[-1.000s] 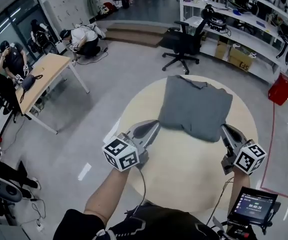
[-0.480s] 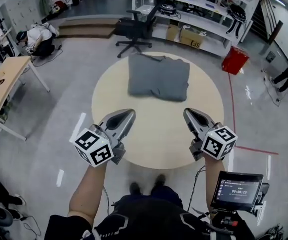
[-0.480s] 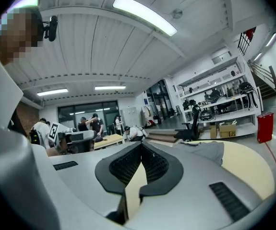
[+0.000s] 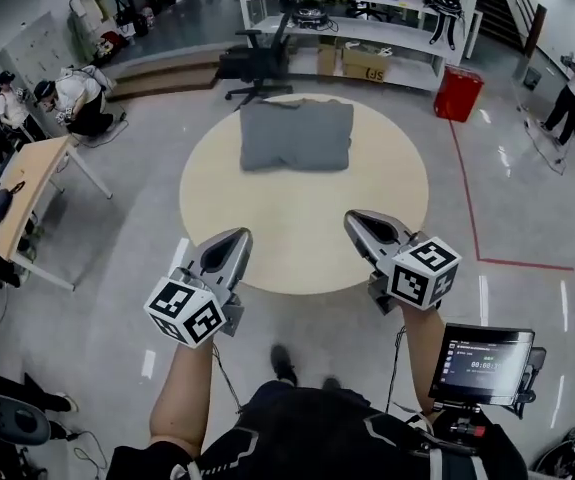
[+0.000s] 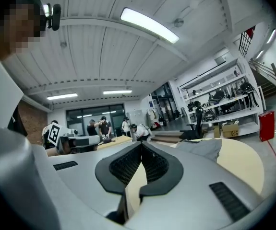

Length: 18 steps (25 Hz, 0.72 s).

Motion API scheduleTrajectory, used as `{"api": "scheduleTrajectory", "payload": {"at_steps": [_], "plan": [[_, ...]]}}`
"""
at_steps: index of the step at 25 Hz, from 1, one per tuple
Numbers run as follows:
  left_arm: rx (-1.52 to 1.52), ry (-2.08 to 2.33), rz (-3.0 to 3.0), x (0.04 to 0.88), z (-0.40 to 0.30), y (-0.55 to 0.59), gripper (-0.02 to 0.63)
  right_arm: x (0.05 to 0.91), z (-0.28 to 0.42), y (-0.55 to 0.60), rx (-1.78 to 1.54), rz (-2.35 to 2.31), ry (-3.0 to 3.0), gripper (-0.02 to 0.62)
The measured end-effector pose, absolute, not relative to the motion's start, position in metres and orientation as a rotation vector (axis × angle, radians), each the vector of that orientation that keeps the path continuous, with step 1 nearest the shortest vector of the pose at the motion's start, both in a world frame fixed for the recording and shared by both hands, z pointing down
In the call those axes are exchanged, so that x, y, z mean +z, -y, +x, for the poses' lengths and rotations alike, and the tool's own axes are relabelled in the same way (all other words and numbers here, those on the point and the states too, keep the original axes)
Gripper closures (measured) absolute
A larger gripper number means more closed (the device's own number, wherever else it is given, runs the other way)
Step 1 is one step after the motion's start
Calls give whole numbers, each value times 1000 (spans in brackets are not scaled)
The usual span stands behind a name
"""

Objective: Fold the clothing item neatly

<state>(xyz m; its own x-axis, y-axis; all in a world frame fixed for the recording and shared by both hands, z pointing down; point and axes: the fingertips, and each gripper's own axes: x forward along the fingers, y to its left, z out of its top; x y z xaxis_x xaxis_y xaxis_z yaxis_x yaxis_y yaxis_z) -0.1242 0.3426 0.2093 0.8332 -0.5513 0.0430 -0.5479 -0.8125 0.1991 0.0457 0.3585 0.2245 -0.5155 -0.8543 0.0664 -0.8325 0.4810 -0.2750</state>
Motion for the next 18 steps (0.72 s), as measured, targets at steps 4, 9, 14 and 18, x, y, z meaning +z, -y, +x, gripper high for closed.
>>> {"api": "scheduleTrajectory", "payload": {"at_steps": [4,9,14,18], "plan": [[19,846,2831,214,-127,-397,606,225,34,-404,-405,-1509,-2636,586],[-19,806,2905,187,-165,-469,606,194,-17,-482,-230,-1614,-2664,586],[-7,755,2947,184,-223,-511,605,192,-78,-527,-230,-1687,-2636,586],[0,710,2957,179,-251,-583,606,185,-112,-603,-217,-1719,-2622,586]]}}
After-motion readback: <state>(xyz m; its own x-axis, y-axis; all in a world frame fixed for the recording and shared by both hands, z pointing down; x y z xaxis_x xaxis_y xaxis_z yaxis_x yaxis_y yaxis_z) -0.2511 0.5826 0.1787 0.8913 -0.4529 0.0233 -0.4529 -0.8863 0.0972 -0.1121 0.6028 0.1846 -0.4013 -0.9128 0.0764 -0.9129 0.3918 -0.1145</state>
